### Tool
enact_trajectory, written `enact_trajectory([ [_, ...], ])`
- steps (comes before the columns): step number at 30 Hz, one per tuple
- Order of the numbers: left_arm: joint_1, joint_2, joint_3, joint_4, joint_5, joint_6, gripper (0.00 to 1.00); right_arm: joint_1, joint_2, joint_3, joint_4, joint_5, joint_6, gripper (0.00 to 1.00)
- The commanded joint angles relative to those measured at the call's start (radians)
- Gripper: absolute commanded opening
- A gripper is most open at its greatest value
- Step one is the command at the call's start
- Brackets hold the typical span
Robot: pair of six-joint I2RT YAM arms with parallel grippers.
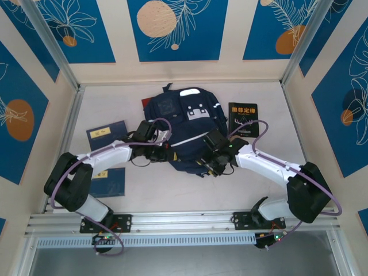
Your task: Pack books, pencil case, and school supplies into a backpack
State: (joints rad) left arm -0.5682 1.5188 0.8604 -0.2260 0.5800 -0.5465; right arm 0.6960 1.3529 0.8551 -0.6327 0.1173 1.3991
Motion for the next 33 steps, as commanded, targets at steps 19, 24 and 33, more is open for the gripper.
enact_trajectory([
  [19, -0.006, -0.016, 0.063, -0.235, -0.472, 0.199, 0.0, -0.052, 0.177, -0.011, -0.047, 0.088, 0.0, 0.02],
  [24, -0.002, -0.005, 0.099, -0.279, -0.637, 0.264, 0.0, -0.057, 0.155, -0.007, -0.113, 0.148, -0.004, 0.0],
  [33, 0.078, 0.101, 0.171, -0.234, -0.772, 0.32, 0.0, -0.068, 0.12, -0.011, -0.105, 0.156, -0.05, 0.0],
])
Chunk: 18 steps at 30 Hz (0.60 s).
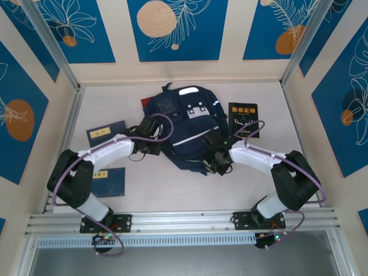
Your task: Pack books, pencil case, and school supplies into a backpack
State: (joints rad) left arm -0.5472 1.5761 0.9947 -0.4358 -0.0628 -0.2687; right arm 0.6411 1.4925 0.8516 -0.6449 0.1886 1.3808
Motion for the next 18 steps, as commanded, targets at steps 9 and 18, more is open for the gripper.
enact_trajectory([
  [9, 0.136, 0.147, 0.122, 0.021, -0.062, -0.017, 0.0, -0.006, -0.039, -0.005, -0.021, 0.003, -0.114, 0.02],
  [18, 0.201, 0.064, 0.148, -0.047, 0.011, -0.186, 0.6, 0.051, 0.09, 0.099, 0.17, -0.246, -0.244, 0.15],
])
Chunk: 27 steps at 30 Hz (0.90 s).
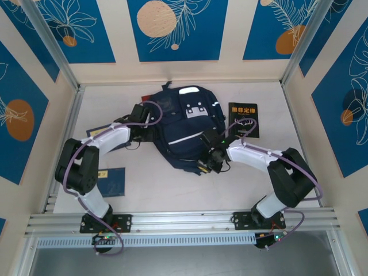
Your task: Pack books, pencil case, and school supplies into a backpack
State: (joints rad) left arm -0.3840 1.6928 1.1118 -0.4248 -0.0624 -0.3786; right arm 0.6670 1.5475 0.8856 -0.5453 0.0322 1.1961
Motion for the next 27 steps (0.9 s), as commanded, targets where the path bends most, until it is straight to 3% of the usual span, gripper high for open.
enact_trajectory([
  [1, 0.052, -0.055, 0.034, -0.068, 0.003, -0.083, 0.63, 0.028, 0.038, 0.078, 0.05, -0.068, -0.056, 0.18],
  [7, 0.212, -0.009, 0.053, -0.106, -0.01, -0.128, 0.83, 0.048, -0.008, 0.145, -0.085, 0.043, -0.097, 0.6],
  [12, 0.319, 0.096, 0.13, -0.118, -0.025, -0.14, 0.92, 0.031, -0.033, 0.188, -0.131, 0.017, -0.222, 0.76],
  [20, 0.378, 0.268, 0.296, -0.184, -0.074, -0.174, 0.94, -0.04, 0.013, 0.264, -0.105, -0.105, -0.372, 0.8],
  [27, 0.366, 0.36, 0.369, -0.269, 0.006, -0.162, 0.92, -0.084, 0.05, 0.282, -0.085, -0.181, -0.422, 0.8],
])
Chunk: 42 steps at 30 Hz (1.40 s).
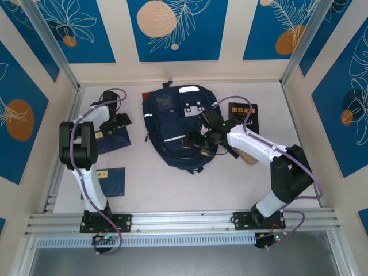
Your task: Pack books, pencil case, and school supplies into a backpack
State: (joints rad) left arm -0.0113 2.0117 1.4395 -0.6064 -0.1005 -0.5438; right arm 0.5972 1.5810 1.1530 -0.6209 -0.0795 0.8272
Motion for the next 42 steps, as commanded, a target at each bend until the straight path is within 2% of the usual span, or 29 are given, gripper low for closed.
enact_trajectory([
  [1, -0.008, 0.048, 0.043, -0.097, 0.059, 0.01, 0.92, -0.024, 0.016, 0.009, -0.003, -0.086, -0.055, 0.8],
  [5, -0.033, 0.07, 0.041, -0.142, 0.114, 0.049, 0.89, -0.048, 0.008, -0.015, 0.016, -0.132, -0.07, 0.8],
  [13, -0.14, -0.024, -0.102, -0.189, 0.084, 0.054, 0.88, -0.068, -0.039, -0.049, 0.026, -0.164, -0.094, 0.8],
  [24, -0.396, -0.243, -0.406, -0.111, 0.115, -0.065, 0.87, -0.068, -0.136, -0.131, 0.043, -0.18, -0.099, 0.8],
  [29, -0.475, -0.331, -0.49, -0.071, 0.154, -0.088, 0.86, -0.055, -0.164, -0.137, 0.029, -0.157, -0.1, 0.79],
  [35, -0.519, -0.447, -0.511, -0.049, 0.211, -0.1, 0.85, -0.031, -0.167, -0.13, 0.016, -0.117, -0.097, 0.79],
  [42, -0.495, -0.612, -0.451, -0.184, 0.067, -0.166, 0.86, 0.044, -0.133, -0.067, 0.016, -0.031, -0.174, 0.75],
])
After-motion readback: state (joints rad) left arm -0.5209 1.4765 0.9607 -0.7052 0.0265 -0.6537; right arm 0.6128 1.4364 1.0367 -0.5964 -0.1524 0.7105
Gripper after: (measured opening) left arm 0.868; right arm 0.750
